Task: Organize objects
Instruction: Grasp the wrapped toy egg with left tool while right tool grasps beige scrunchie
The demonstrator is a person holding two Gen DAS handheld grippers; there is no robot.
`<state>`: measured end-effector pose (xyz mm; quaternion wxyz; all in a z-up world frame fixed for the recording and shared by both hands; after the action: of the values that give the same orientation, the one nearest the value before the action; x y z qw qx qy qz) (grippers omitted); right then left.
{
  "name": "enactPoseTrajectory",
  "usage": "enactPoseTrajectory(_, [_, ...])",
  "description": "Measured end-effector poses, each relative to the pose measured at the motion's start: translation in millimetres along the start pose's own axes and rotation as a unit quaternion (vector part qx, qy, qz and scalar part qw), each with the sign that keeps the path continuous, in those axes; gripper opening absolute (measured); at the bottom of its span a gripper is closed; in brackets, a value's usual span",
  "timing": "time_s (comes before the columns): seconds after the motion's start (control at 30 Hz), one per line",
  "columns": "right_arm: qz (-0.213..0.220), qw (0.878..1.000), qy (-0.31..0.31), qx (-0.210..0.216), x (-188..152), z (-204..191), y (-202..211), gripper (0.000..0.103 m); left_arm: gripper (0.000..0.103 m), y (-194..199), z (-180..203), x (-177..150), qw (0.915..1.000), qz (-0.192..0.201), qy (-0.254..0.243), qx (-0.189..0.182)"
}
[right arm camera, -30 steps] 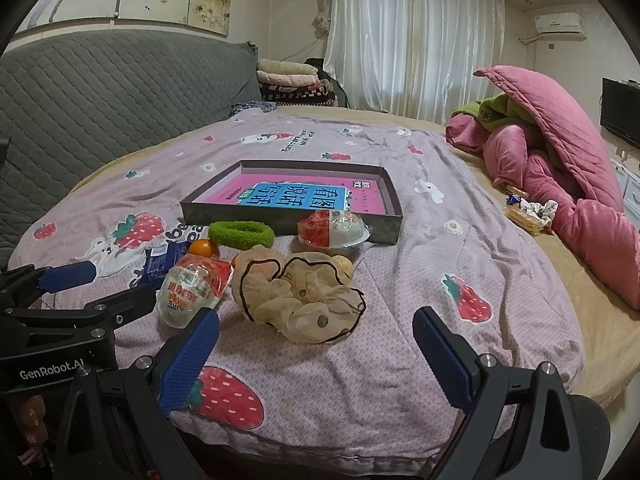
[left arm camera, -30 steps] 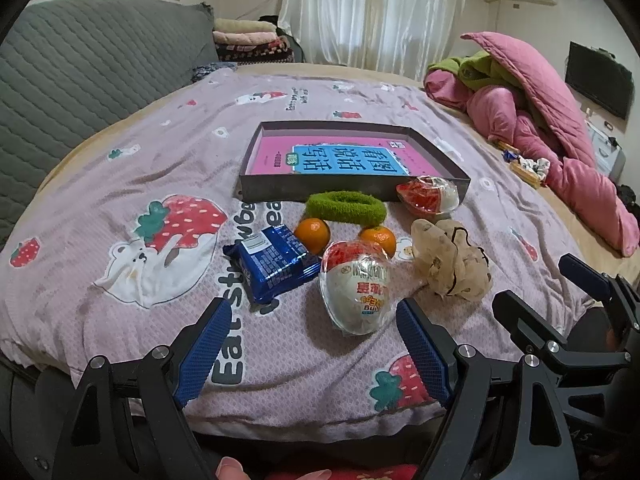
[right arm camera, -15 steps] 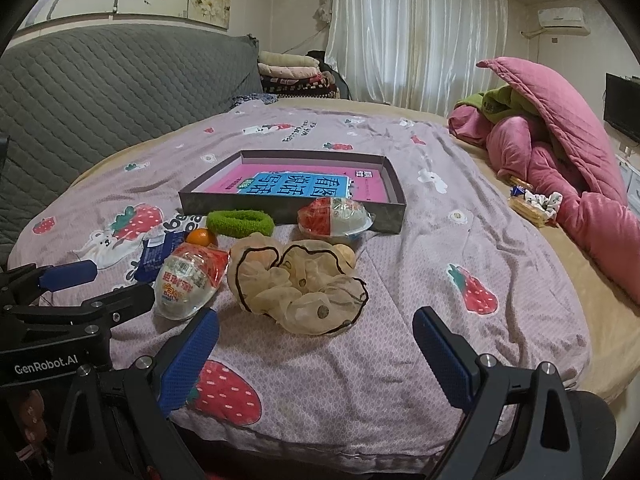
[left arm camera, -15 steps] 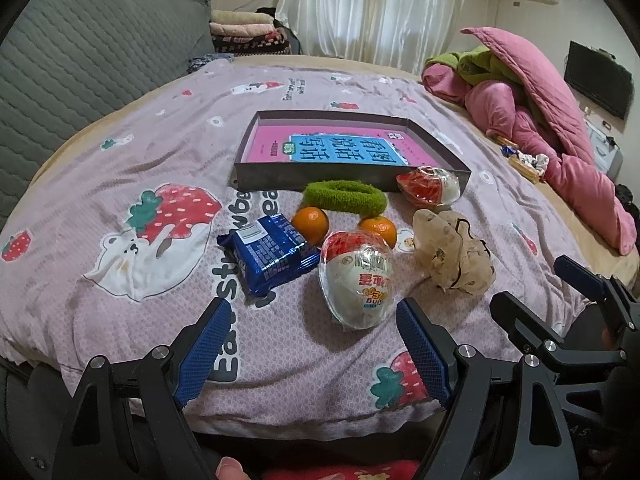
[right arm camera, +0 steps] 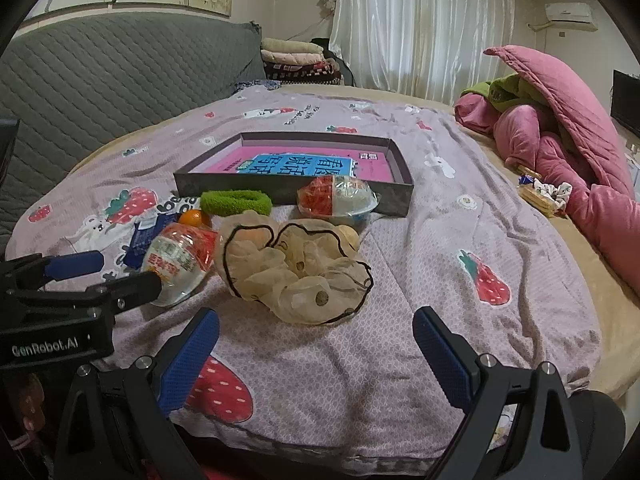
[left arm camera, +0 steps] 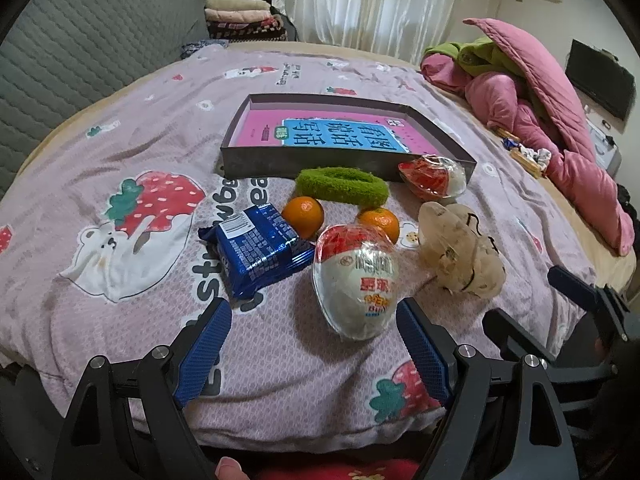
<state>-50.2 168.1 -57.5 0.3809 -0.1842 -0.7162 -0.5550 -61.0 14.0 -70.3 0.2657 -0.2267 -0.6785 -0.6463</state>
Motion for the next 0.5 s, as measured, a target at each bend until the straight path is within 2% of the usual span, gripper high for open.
enactPoseTrajectory(0.23, [-0.010,1.000,0.006,-0.006,3,7,-13,0.098,0.085,-13,4,3,0.9998,-0.017,0.003,-0.012])
enactPoseTrajectory(0.43, [-0.015,0.998,0.052,-0.016,8,-3,-26,0.097,0.085,-23,8,8,0.9994,-0.028,0.006,-0.019])
enactPoseTrajectory(0.5, [-0.015,0.997,0.072,-0.026,10,-6,-30,0.093,0.085,-27,9,9,0.9990,-0.035,0.011,-0.023])
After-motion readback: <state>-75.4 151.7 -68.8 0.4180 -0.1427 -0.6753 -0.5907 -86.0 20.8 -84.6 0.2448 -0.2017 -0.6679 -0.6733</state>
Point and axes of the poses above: each gripper's, at about its wrist camera, not at the fingertips, and y roughly against the way its jaws point, z to its right, x to its top, the point moved 6 cm from there along -y, roughly the way its jaws point, and after that the axes turned 11 degrees about x, right-handed, at the moved point
